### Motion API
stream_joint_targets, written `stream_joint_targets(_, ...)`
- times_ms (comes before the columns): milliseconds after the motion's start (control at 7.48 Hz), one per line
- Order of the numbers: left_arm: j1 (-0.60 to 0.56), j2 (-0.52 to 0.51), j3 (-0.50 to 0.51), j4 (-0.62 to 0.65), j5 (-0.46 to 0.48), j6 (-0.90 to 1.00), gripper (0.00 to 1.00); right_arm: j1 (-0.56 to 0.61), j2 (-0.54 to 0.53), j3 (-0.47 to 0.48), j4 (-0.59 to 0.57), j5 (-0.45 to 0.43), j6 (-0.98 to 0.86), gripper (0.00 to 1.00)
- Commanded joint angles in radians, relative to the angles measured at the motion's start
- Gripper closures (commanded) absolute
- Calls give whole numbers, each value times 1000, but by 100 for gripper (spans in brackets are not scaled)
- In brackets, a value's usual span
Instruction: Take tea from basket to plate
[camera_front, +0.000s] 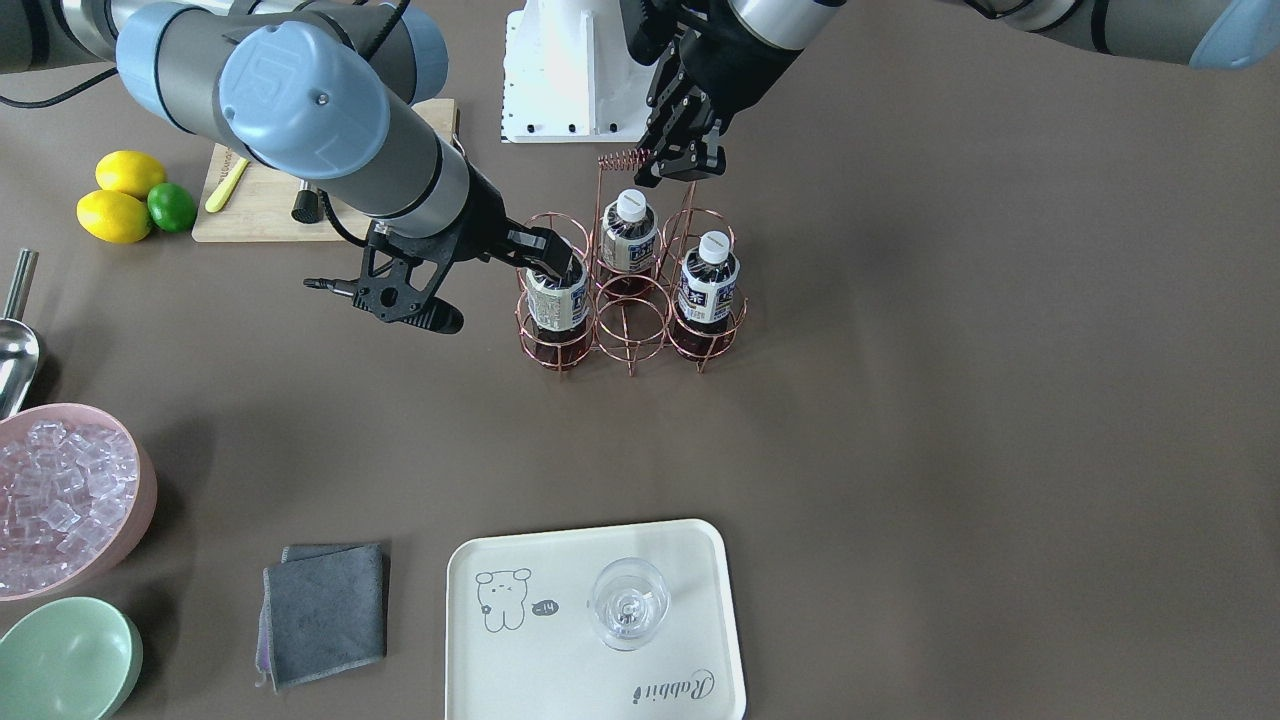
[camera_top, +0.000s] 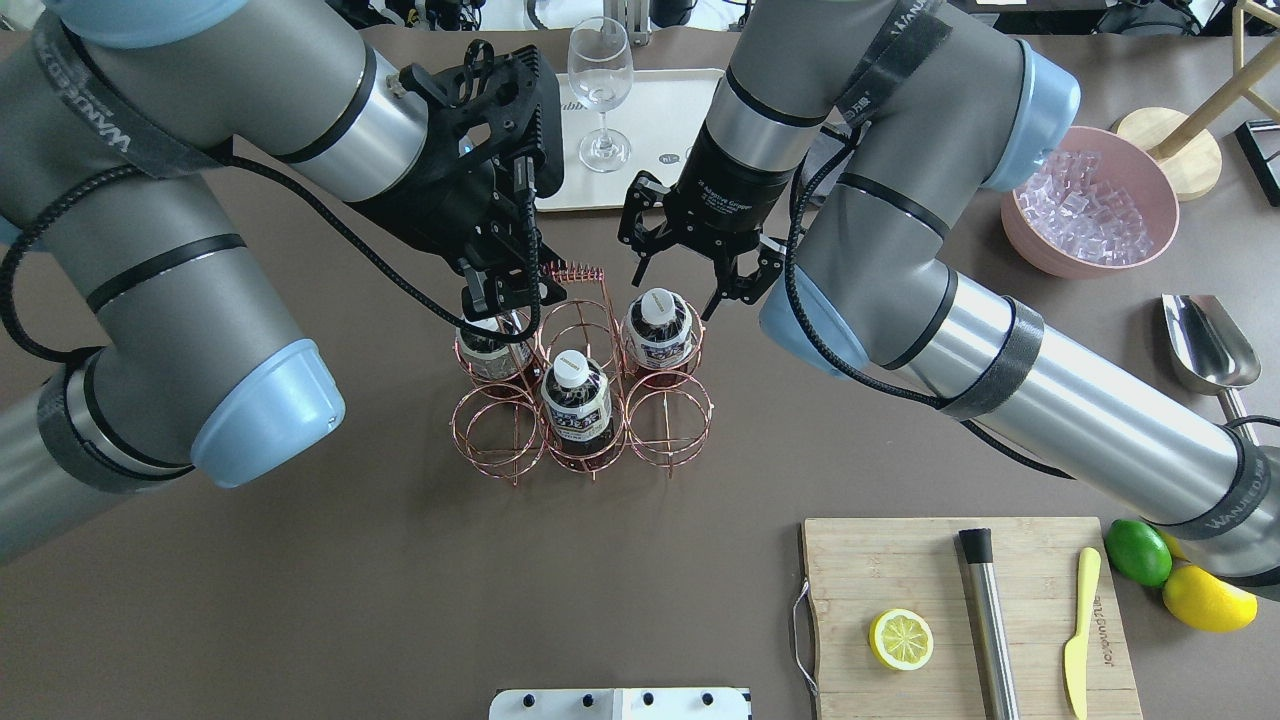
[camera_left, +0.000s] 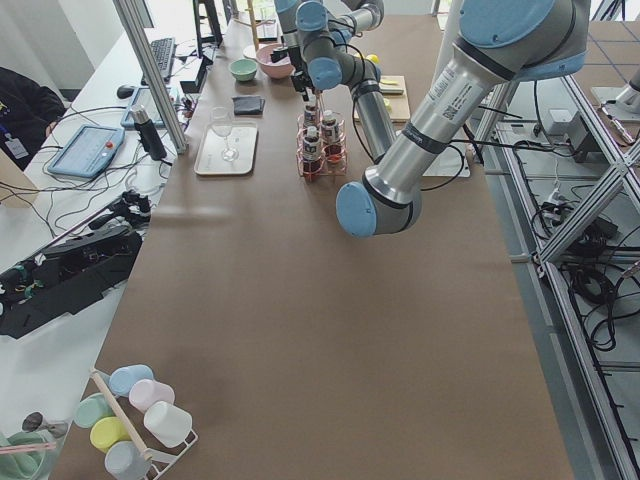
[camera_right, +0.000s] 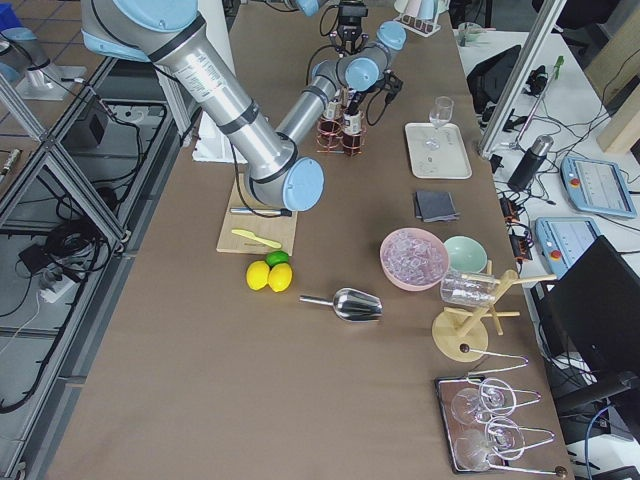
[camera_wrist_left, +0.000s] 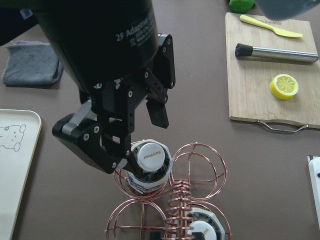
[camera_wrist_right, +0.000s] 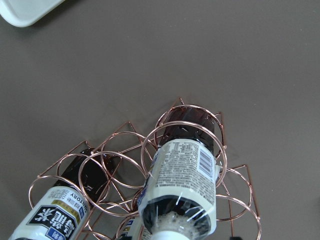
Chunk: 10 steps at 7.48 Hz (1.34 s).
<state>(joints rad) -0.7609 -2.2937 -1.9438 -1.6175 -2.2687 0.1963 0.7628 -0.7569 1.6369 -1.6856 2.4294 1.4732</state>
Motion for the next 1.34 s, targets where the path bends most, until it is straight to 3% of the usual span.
stream_joint_targets(0, -1, 0, -4, 1, 0, 0, 100, -17, 10, -2, 0, -21, 4, 44)
stream_joint_targets(267, 0, -1, -1, 1, 0, 0, 100, -20, 11, -2, 0, -24, 4, 45)
stream_joint_targets(401, 0, -1, -1, -1, 0, -1, 100, -19, 13, 1, 0, -24, 4, 56)
stream_joint_targets(668, 0, -1, -3, -1, 0, 0, 100, -22, 13, 1, 0, -29, 4, 91)
stream_joint_targets(802, 0, -1, -3, -1, 0, -1, 100, -29, 14, 4, 0, -30, 4, 100)
stream_joint_targets(1202, 0, -1, -3, -1, 0, 0, 100, 47, 18, 35, -14, 19, 1, 100)
